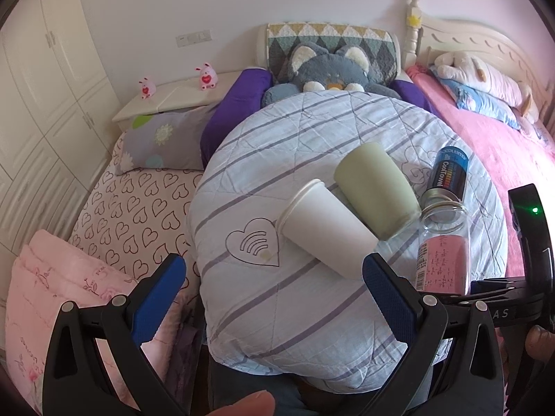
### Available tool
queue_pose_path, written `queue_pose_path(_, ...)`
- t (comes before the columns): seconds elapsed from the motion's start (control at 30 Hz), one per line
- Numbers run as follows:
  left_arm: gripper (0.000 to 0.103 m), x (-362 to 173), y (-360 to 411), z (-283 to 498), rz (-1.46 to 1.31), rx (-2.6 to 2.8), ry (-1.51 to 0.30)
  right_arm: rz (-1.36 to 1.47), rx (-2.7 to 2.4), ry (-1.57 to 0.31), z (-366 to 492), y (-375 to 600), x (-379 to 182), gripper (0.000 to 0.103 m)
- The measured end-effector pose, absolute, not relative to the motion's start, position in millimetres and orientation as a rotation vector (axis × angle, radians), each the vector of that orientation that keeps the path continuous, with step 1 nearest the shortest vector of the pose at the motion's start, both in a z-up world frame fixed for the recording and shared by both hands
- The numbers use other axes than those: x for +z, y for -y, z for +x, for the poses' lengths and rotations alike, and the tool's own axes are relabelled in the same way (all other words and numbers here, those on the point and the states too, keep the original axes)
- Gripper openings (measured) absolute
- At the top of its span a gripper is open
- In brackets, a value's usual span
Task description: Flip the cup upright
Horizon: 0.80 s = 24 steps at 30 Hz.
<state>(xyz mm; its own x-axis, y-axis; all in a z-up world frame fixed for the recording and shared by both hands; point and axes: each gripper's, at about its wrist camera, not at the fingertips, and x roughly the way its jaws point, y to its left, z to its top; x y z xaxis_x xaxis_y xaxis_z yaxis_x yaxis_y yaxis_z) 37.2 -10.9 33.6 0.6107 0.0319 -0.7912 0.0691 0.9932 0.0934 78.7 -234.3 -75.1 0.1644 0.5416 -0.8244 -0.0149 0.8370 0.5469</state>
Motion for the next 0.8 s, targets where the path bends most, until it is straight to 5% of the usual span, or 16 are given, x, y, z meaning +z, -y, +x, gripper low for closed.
queue_pose_path(0.8,0.103,41.2,30.2,21.3,0.14,-0.037,-0.903,0.337,0.2,-1.12,-7.4,236.6,8.0,0.087)
